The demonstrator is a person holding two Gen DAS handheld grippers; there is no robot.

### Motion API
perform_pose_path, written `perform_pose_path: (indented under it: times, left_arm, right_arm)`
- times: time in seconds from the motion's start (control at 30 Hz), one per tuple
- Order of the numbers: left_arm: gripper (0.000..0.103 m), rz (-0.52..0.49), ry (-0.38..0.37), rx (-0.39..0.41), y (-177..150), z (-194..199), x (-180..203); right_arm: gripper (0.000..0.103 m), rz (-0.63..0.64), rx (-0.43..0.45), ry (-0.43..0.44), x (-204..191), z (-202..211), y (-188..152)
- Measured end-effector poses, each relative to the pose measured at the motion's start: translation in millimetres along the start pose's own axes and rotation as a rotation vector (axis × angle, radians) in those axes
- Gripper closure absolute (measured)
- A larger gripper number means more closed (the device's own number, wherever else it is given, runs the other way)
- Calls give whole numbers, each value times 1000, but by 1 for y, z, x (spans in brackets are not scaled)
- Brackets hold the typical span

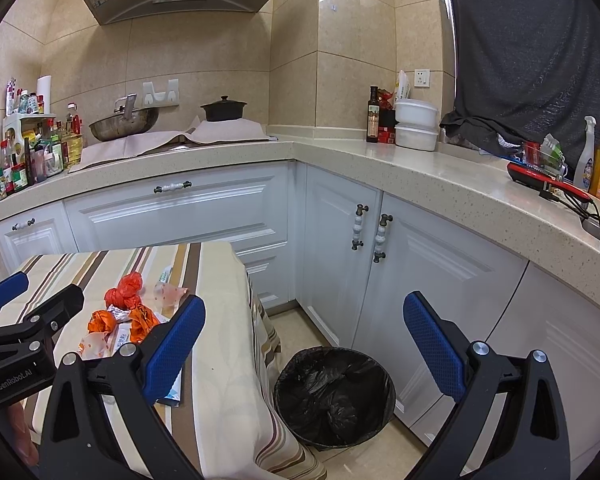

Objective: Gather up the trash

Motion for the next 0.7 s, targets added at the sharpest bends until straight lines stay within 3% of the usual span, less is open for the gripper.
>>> perform_pose_path:
  times: [0.7]
  left_arm:
    - [4, -1, -1, -2, -1, 0, 1]
  right_arm:
    - [6, -1, 0, -1, 0, 0, -1]
Point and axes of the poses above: each gripper's, at about its wrist camera, not at the fingertips, and z roughly against the way its jaws point, x to its right, y to its top, the point moved 1 cm from there along -z, roughly the way its jaws point, and after that the axes turned 8 degrees about -y, right-handed, at the moved point
